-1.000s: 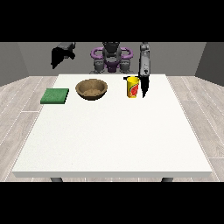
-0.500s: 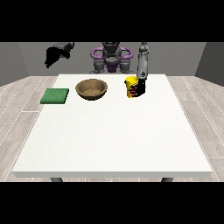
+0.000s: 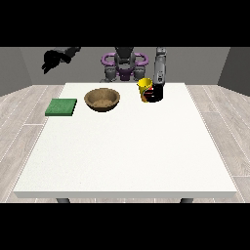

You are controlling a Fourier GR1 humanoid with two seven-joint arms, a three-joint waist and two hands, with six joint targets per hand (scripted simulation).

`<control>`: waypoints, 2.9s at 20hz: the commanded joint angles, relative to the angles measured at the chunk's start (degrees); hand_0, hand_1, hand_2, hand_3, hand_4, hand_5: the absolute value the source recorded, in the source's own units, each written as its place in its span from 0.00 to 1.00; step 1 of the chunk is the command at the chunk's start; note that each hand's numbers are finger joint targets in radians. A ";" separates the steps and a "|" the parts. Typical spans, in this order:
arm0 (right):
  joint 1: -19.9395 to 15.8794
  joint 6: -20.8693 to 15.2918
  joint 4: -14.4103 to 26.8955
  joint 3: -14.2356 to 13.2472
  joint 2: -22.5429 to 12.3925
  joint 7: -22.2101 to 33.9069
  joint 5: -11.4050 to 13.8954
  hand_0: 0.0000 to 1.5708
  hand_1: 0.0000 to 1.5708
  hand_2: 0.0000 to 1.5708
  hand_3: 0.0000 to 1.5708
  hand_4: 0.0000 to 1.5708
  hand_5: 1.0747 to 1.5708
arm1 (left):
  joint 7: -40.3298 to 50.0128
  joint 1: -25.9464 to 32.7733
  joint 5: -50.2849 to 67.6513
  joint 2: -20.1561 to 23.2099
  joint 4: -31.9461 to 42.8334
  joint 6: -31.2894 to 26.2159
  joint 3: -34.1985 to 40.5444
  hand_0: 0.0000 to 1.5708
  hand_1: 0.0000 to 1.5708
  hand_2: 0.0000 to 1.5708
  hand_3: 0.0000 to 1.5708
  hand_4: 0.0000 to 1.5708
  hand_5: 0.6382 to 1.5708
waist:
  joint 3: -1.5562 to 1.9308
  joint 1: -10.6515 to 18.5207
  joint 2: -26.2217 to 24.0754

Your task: Pick the cup and pour the ball into the bowl, then pick the bowl and place it on the pad

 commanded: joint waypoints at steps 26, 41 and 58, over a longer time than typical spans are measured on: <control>-4.95 6.76 10.26 -0.51 -3.26 -3.15 -1.41 0.00 0.00 0.24 0.43 0.34 0.99 | 40.87 -24.14 -40.40 3.71 12.78 35.64 -21.33 0.96 0.96 1.00 1.00 0.96 0.71 | 0.06 -6.28 -1.74; -8.77 5.53 16.54 1.02 -0.66 -6.75 0.75 0.00 0.00 0.22 0.40 0.37 0.99 | 70.69 -32.22 -71.66 -2.96 23.94 32.83 -44.72 0.96 0.96 1.00 1.00 0.82 0.81 | 0.06 -7.65 -2.20; -6.30 7.79 23.24 -0.40 -1.22 -12.29 0.56 0.00 0.00 0.23 0.40 0.37 0.99 | 76.66 -30.81 -83.13 -3.03 7.21 9.38 -55.00 0.98 0.98 1.00 1.00 0.93 0.63 | 0.01 -6.07 -4.96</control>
